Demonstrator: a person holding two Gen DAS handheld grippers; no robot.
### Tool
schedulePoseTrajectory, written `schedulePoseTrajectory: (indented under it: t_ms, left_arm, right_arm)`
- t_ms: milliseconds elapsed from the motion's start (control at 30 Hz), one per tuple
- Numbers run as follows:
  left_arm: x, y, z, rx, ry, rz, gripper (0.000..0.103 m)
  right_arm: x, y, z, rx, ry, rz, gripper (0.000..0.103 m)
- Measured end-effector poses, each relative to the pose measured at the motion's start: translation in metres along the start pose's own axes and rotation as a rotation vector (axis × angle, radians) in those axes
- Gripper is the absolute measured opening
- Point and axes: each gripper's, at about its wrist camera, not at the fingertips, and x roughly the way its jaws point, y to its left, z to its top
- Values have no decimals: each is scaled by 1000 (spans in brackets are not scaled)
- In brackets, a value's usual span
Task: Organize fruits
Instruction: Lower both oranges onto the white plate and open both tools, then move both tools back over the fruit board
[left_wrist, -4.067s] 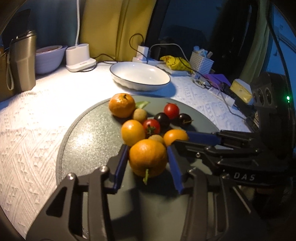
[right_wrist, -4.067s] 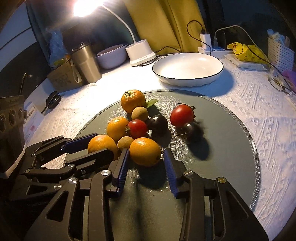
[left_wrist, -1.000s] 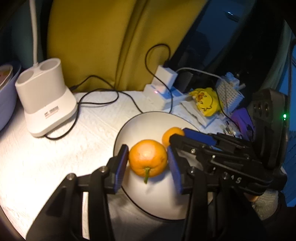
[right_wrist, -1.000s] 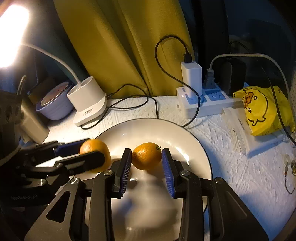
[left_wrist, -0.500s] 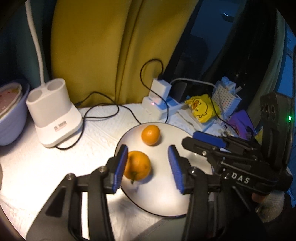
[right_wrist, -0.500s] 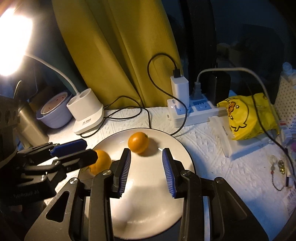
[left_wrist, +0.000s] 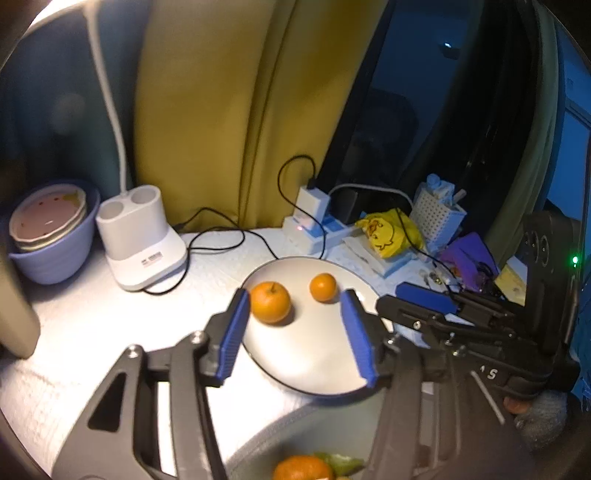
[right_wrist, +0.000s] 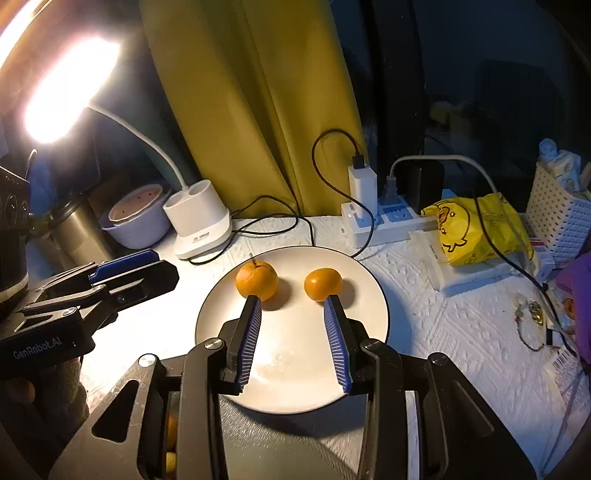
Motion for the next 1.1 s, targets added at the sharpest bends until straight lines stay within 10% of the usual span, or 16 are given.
schedulePoseTrajectory:
  t_ms: [1100]
  left_arm:
    - [-83, -20, -91, -9, 25, 41, 68]
  right_arm:
    - [-78, 13, -76, -1, 6, -13, 37]
